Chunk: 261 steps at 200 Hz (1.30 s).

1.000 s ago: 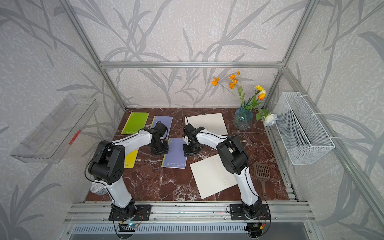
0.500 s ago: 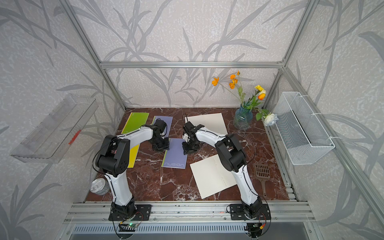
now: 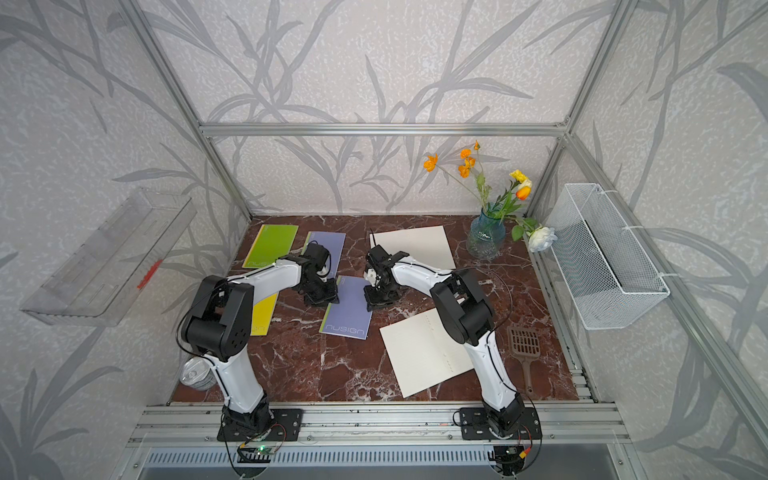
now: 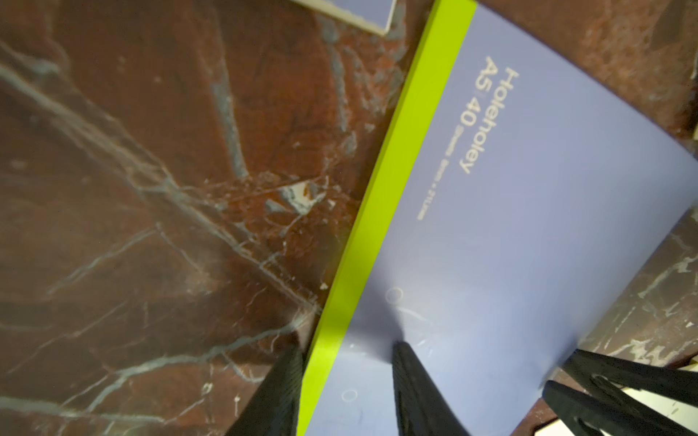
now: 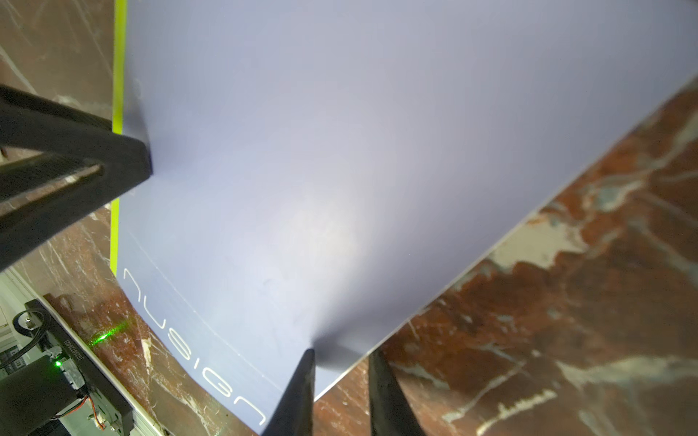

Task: Close the notebook
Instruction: Move the notebook to the center of the board.

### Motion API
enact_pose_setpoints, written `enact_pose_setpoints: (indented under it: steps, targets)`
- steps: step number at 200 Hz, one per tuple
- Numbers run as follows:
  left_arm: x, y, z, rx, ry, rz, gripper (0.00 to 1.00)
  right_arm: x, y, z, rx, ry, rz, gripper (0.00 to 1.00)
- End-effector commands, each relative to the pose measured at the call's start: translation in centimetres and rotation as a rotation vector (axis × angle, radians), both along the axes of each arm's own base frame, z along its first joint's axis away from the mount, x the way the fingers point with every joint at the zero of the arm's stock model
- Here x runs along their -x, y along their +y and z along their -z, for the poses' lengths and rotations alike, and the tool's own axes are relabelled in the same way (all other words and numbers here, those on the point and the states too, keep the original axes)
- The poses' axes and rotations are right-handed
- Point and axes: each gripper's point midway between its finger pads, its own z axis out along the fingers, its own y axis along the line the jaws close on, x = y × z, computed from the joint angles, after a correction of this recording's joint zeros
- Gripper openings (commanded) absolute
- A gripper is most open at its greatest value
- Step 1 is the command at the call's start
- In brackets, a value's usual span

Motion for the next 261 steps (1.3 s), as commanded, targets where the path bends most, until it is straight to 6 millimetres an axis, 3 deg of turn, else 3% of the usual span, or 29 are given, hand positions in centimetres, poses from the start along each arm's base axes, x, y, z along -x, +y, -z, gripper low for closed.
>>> enact_pose_setpoints:
  steps: [1,87,135,261]
  targets:
    - [2.9,0.4,1.7,-0.002,0.094,-0.026,0.41,2.4,-0.4,1.8,0.054,0.054,-0.017,0.26]
    - [5.4,1.5,1.2,-0.025,0.095,-0.074,0.41,4.3,-0.2,2.0,0.045,0.062,-0.033,0.26]
    - [4.8,2.7,1.6,-0.103,0.117,-0.073,0.40,5.1,1.3,1.8,0.035,0.066,-0.063,0.26]
    - [3.6,7.1,1.4,-0.146,0.134,-0.148,0.40,3.8,5.0,1.7,-0.037,0.089,-0.082,0.26]
